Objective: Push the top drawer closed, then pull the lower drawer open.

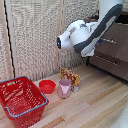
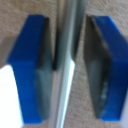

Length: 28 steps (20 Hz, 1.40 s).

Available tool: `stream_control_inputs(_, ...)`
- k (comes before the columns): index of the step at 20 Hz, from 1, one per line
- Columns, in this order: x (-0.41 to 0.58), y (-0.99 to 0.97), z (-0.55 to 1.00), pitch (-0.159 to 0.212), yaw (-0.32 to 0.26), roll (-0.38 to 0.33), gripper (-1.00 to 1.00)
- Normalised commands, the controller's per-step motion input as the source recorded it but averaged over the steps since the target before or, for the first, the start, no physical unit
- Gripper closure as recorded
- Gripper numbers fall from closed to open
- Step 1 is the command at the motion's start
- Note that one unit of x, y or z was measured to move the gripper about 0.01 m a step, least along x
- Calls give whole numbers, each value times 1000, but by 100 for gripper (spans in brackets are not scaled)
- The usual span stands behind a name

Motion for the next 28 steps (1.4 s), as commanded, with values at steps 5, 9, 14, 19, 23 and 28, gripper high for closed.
stream_control_inputs(5,0,-544,377,0,30,-111,100)
stream_control_inputs(9,0,-691,359,0,40,-96,100)
stream_control_inputs(14,-3,-691,270,1,52,-115,100)
stream_control_inputs(19,0,-757,148,15,57,-88,100)
stream_control_inputs(23,0,-902,91,29,51,-34,100)
stream_control_inputs(28,0,-894,128,26,41,38,100)
